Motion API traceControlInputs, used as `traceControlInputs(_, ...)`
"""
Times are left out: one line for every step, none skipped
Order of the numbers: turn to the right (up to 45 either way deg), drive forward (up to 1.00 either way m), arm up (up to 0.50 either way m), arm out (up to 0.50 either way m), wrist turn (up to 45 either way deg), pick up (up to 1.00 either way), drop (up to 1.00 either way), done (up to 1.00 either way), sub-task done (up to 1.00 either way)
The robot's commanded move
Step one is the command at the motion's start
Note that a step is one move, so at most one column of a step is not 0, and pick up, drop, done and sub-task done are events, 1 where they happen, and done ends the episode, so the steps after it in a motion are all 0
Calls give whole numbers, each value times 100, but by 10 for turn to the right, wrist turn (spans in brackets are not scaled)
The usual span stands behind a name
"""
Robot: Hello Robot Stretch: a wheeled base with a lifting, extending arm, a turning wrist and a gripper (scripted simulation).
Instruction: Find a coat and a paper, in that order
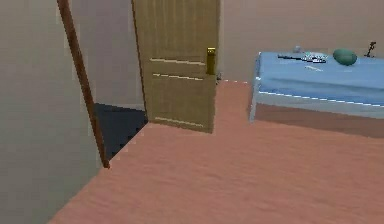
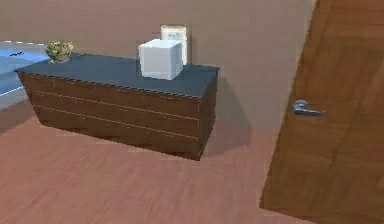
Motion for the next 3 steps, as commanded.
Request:
traceControlInputs(-30,0,0,0,0,0,0,0,0)
traceControlInputs(0,100,0,0,0,0,0,0,0)
traceControlInputs(0,65,0,0,0,0,0,0,0)
